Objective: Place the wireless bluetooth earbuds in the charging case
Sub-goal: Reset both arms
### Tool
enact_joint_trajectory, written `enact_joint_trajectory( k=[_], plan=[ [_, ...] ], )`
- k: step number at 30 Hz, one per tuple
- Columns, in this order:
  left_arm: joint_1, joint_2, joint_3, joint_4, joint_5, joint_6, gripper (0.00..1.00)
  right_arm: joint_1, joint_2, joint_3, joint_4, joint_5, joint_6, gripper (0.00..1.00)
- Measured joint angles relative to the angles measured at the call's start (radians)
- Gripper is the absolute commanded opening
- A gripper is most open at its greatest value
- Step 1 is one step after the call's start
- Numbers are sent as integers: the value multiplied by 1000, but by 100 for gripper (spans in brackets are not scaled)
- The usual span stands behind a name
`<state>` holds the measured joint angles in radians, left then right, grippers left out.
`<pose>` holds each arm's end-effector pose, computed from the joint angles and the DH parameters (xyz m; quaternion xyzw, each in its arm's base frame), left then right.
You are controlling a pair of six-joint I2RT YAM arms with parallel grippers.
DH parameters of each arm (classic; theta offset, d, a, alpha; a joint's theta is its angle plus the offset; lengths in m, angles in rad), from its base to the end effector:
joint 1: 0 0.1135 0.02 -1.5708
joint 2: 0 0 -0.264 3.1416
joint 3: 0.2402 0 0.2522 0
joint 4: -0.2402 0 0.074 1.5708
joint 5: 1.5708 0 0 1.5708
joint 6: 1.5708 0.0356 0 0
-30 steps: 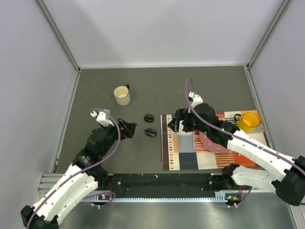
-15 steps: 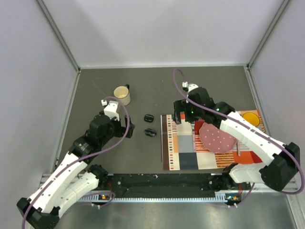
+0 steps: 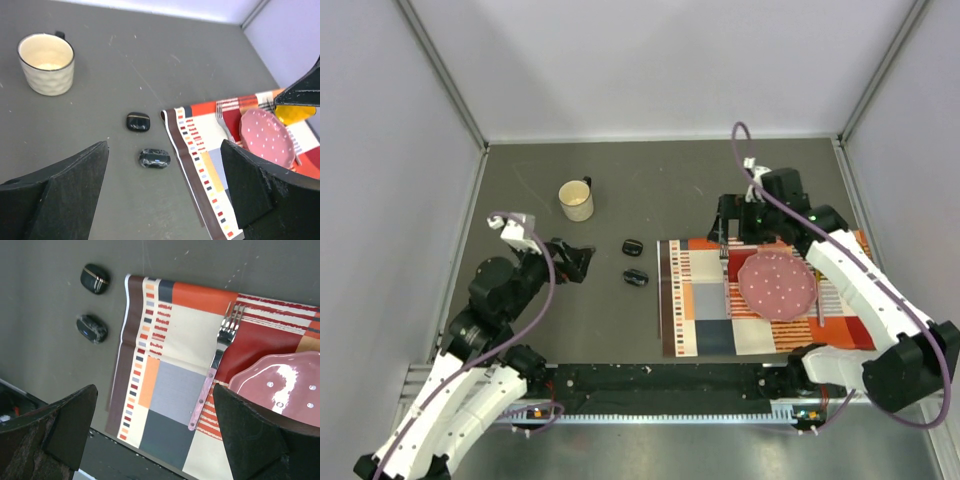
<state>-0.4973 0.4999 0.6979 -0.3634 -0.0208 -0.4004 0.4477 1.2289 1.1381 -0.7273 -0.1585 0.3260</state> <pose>0.1100 -0.0589 0.3290 0.0302 0.7625 -0.2733 0.5857 0.2279 0.1157 0.3201 -0.0854 0.9236 0.2064 0.3115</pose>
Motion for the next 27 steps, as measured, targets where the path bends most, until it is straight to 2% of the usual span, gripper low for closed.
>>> enact_joint_trajectory(
  k=[2, 6, 9, 14, 19, 22, 27],
  plan=[
    [0, -41, 0, -10, -32, -31, 99, -68, -22, -7, 7, -60, 9, 99],
    [0, -64, 23, -49, -79, -94, 99, -90, -47, -7, 17, -103, 11, 99],
    [0, -32, 65, -105, -123, -112, 99, -90, -53, -7, 30, -120, 12, 99],
    [4, 69, 159, -164, -185, -45, 99, -90, -69, -31, 48, -87, 17, 99],
    [14, 99, 177, -159, -312, 11, 99, -90, -153, -134, 102, 103, 14, 99],
    [18, 103, 177, -156, -296, 28, 99, -90, -226, -219, 171, 224, 3, 99],
    [18, 137, 187, -179, -264, -10, 99, -90, -410, -461, 400, 357, -79, 99]
  ],
)
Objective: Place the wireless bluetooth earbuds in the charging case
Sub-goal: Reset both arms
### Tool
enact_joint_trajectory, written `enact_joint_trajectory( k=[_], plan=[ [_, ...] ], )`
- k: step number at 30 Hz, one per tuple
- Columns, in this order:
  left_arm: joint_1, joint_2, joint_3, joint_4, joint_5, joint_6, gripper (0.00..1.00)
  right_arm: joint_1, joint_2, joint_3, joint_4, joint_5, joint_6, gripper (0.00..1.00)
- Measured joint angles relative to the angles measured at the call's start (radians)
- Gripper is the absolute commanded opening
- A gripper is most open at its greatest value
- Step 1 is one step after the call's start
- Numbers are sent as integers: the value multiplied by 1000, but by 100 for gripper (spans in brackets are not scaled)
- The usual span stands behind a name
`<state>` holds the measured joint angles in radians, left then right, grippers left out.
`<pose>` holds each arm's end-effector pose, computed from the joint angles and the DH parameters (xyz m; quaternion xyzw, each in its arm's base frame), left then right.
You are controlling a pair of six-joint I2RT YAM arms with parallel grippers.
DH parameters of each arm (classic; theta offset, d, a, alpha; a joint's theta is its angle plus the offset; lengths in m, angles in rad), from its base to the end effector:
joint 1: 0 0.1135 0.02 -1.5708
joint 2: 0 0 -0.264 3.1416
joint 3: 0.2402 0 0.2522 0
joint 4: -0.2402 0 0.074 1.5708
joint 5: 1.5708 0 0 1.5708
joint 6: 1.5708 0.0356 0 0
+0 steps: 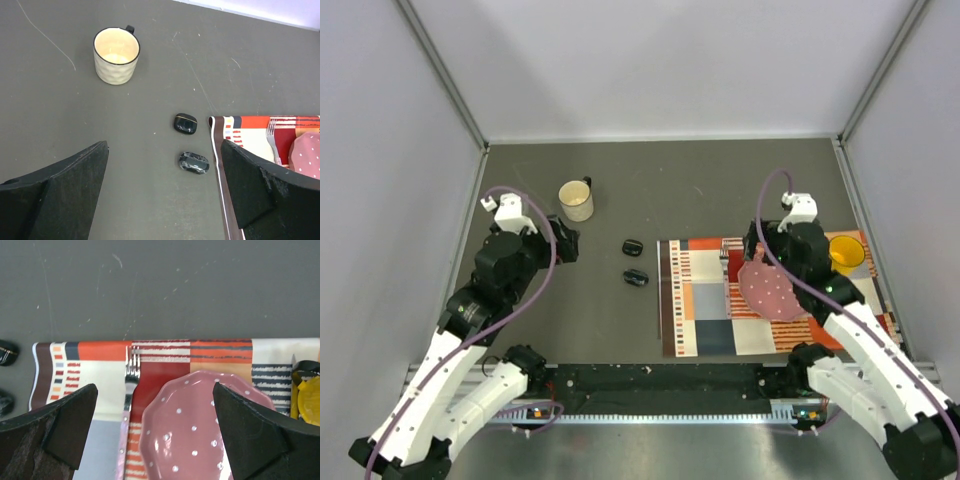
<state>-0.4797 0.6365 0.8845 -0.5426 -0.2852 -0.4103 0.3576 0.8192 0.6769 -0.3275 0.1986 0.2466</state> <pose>0.1234 -0.0529 0.3573 -0.0570 0.7975 -0.1508 0.5813 0.1784 0.0592 0.2817 0.0047 0.8496 0.0742 0.5221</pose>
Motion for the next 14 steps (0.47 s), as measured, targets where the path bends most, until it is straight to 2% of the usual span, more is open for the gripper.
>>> enact_joint_trajectory(
  k=[6, 14],
  plan=[
    [0, -32, 8, -8, -2, -27, 99, 0, -157, -199, 211, 28, -68, 99],
    [0, -54, 29, -9, -48, -33, 99, 0, -108, -198, 275, 47, -113, 99]
  ],
)
